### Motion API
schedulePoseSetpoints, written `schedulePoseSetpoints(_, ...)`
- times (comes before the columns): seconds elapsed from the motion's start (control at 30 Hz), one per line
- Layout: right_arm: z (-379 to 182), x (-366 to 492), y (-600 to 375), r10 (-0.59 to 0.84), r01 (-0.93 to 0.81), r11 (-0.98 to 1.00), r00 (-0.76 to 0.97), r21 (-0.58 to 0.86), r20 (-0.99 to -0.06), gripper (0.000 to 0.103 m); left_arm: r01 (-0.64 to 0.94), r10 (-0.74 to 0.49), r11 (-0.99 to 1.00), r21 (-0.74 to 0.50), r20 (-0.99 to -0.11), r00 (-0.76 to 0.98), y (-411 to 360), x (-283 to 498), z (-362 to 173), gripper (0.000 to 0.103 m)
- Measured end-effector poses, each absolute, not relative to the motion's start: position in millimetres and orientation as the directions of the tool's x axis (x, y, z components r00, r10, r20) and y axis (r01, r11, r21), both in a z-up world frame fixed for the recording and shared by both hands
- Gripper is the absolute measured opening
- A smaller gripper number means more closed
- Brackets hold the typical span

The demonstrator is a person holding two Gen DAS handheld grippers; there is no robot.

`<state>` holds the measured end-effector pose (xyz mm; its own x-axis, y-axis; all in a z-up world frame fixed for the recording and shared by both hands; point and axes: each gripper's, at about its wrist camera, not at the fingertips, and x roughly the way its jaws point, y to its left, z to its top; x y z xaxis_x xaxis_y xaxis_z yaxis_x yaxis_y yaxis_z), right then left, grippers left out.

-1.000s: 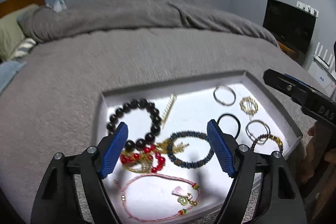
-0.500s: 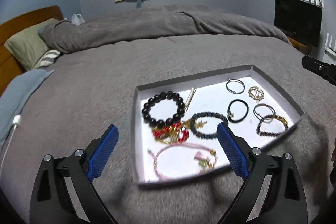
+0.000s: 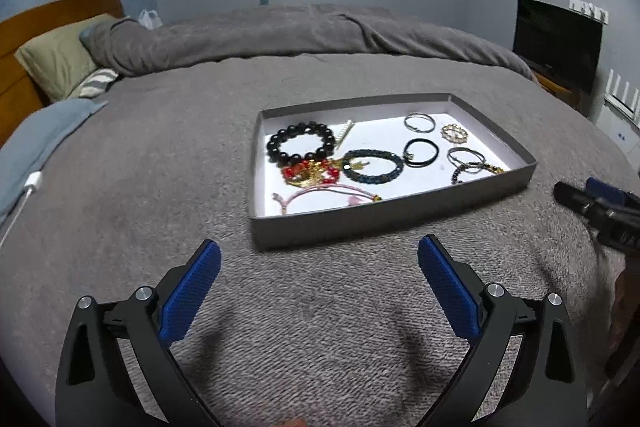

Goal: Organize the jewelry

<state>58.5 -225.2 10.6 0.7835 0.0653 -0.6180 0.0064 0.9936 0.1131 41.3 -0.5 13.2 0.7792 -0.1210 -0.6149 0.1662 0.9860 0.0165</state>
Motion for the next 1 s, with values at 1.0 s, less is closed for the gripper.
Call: schedulePoseSetpoints(1.0, 6.7, 64.2, -201.4, 0.026, -0.039, 0.999, 0.819, -0.010, -0.573, 0.098, 0.156, -0.118, 0.987, 0.021, -0.560, 0.820, -3.8, 49.7, 6.8, 0.098)
